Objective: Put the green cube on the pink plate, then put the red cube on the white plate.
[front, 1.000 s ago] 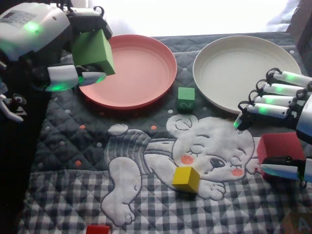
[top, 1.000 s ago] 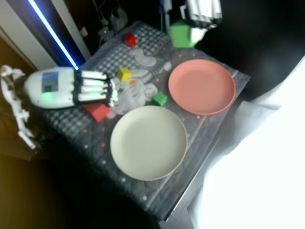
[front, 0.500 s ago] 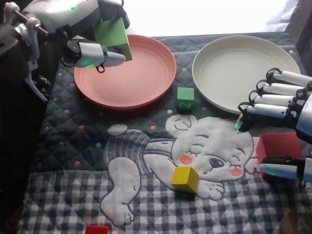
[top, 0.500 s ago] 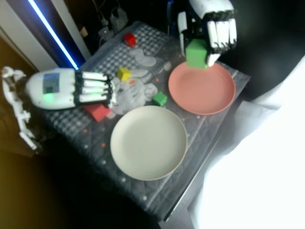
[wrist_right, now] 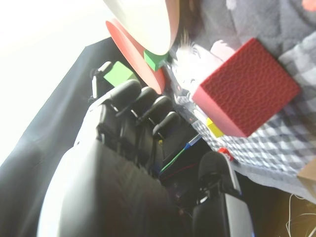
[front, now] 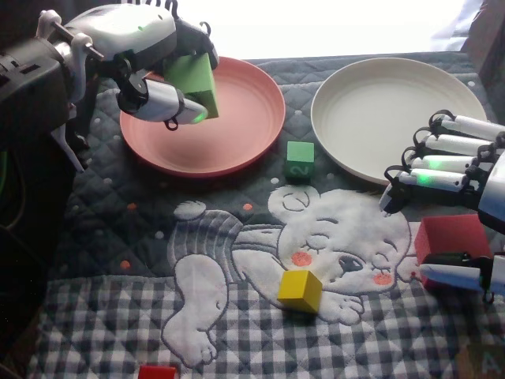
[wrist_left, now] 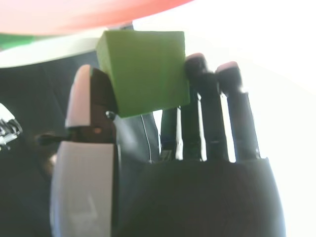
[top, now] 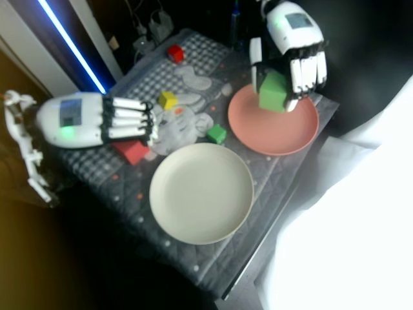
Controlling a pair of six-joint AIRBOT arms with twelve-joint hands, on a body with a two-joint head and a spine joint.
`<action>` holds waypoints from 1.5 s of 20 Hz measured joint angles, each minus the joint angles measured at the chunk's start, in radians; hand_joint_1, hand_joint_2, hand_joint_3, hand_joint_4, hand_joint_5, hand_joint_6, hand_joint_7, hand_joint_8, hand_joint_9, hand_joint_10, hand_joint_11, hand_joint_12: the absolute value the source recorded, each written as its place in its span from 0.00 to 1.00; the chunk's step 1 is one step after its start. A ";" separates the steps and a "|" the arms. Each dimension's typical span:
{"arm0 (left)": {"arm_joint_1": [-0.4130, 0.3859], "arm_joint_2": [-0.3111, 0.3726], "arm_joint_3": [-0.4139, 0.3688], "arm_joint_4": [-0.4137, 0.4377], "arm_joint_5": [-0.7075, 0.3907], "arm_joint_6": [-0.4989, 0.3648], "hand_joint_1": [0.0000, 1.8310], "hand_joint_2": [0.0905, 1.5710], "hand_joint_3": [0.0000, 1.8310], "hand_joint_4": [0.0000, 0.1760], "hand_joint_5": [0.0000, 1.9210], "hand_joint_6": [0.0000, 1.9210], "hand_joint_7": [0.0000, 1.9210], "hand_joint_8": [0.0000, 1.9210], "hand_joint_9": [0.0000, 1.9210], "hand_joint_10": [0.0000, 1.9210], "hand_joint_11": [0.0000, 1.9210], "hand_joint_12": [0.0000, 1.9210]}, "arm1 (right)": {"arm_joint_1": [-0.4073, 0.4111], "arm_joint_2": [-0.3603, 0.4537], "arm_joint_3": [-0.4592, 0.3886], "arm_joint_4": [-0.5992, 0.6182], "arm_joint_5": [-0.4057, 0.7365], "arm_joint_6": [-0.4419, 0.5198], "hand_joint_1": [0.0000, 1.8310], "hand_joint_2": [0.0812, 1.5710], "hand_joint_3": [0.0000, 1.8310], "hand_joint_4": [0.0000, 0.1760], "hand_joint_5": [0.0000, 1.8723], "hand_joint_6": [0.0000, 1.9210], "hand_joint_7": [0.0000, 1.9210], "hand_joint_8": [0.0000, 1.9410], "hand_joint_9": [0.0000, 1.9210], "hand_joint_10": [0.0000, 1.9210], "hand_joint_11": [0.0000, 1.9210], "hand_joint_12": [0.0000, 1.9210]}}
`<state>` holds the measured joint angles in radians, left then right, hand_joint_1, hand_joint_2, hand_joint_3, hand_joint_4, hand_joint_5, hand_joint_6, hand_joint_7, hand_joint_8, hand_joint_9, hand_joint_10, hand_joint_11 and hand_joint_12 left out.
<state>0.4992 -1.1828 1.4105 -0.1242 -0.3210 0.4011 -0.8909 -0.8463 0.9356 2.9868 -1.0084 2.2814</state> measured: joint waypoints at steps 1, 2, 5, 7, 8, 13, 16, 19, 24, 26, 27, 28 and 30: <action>0.000 0.000 0.000 -0.010 0.002 -0.001 0.46 0.60 0.00 0.34 0.20 0.06 0.21 0.04 0.12 0.29 0.01 0.79 | 0.000 0.000 0.000 0.000 0.000 0.000 0.32 0.77 0.00 0.00 0.15 0.45 0.21 0.37 0.10 0.48 0.00 0.74; 0.000 0.000 0.001 -0.019 0.002 -0.001 0.46 0.60 0.00 0.34 0.20 0.06 0.21 0.04 0.12 0.29 0.01 0.79 | 0.000 0.000 0.000 0.000 0.000 0.000 0.32 0.77 0.00 0.00 0.15 0.45 0.21 0.37 0.10 0.48 0.00 0.74; 0.005 0.000 0.001 -0.040 -0.002 -0.001 0.40 0.55 0.00 0.75 0.07 0.00 0.02 0.00 0.03 0.05 0.00 0.64 | 0.000 0.002 0.000 0.000 0.000 0.000 0.32 0.75 0.00 0.00 0.13 0.44 0.19 0.30 0.11 0.40 0.00 0.70; 0.022 0.005 -0.009 -0.063 -0.029 -0.003 0.35 0.54 0.00 0.65 0.04 0.00 0.00 0.00 0.02 0.02 0.00 0.64 | 0.001 0.012 0.000 -0.003 0.001 0.000 0.29 0.66 0.00 0.00 0.09 0.34 0.16 0.16 0.07 0.27 0.00 0.56; 0.029 0.010 -0.019 -0.069 -0.040 0.000 0.35 0.54 0.00 0.65 0.04 0.00 0.00 0.00 0.02 0.02 0.00 0.64 | 0.001 0.016 0.000 -0.002 0.001 0.000 0.29 0.66 0.00 0.00 0.09 0.34 0.16 0.16 0.07 0.27 0.00 0.56; 0.109 0.098 -0.147 -0.093 -0.203 -0.001 0.26 0.54 0.00 0.68 0.05 0.00 0.05 0.00 0.08 0.02 0.00 0.67 | 0.004 0.054 0.001 -0.003 0.003 0.000 0.30 0.58 0.00 0.00 0.05 0.24 0.13 0.03 0.02 0.22 0.00 0.34; 0.166 0.148 -0.219 -0.105 -0.318 0.000 0.25 0.58 0.01 0.70 0.05 0.00 0.05 0.00 0.08 0.02 0.00 0.65 | 0.007 0.065 -0.003 0.000 0.025 0.000 0.28 0.56 0.00 0.00 0.09 0.22 0.18 0.03 0.06 0.22 0.00 0.45; 0.211 0.187 -0.280 -0.105 -0.415 0.000 0.24 0.60 0.00 0.80 0.05 0.00 0.05 0.00 0.08 0.01 0.00 0.60 | 0.007 0.063 -0.011 -0.006 0.047 0.000 0.31 0.57 0.00 0.00 0.10 0.23 0.19 0.02 0.04 0.24 0.00 0.45; 0.250 0.209 -0.315 -0.105 -0.500 0.000 0.28 0.63 0.01 0.81 0.07 0.00 0.07 0.00 0.10 0.01 0.00 0.62 | -0.011 0.057 -0.017 -0.002 0.094 0.000 0.32 0.61 0.00 0.00 0.12 0.38 0.16 0.31 0.01 0.58 0.00 0.82; 0.254 0.209 -0.315 -0.113 -0.509 0.000 0.31 0.62 0.00 0.70 0.07 0.00 0.07 0.00 0.10 0.01 0.00 0.61 | -0.015 0.056 -0.024 -0.003 0.106 0.000 0.34 0.63 0.00 0.00 0.11 0.42 0.10 0.47 0.00 0.64 0.00 0.86; 0.254 0.209 -0.317 -0.114 -0.514 -0.001 0.30 0.63 0.00 0.66 0.07 0.00 0.07 0.00 0.10 0.01 0.00 0.61 | -0.019 0.057 -0.025 -0.003 0.104 0.000 0.35 0.63 0.00 0.00 0.12 0.42 0.11 0.49 0.00 0.64 0.00 0.86; 0.254 0.209 -0.318 -0.110 -0.516 -0.001 0.31 0.63 0.00 0.68 0.07 0.00 0.06 0.00 0.09 0.01 0.00 0.61 | -0.022 0.056 -0.025 -0.002 0.109 0.000 0.34 0.64 0.00 0.00 0.12 0.43 0.11 0.50 0.01 0.65 0.00 0.85; 0.259 0.209 -0.323 -0.111 -0.522 -0.001 0.30 0.63 0.00 0.70 0.08 0.00 0.08 0.00 0.10 0.01 0.00 0.60 | -0.026 0.055 -0.025 -0.003 0.114 0.000 0.36 0.64 0.00 0.00 0.13 0.43 0.11 0.51 0.02 0.63 0.00 0.82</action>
<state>0.7586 -0.9733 1.0874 -0.2348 -0.8433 0.4004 -0.9169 -0.7914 0.9104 2.9837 -0.8948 2.2814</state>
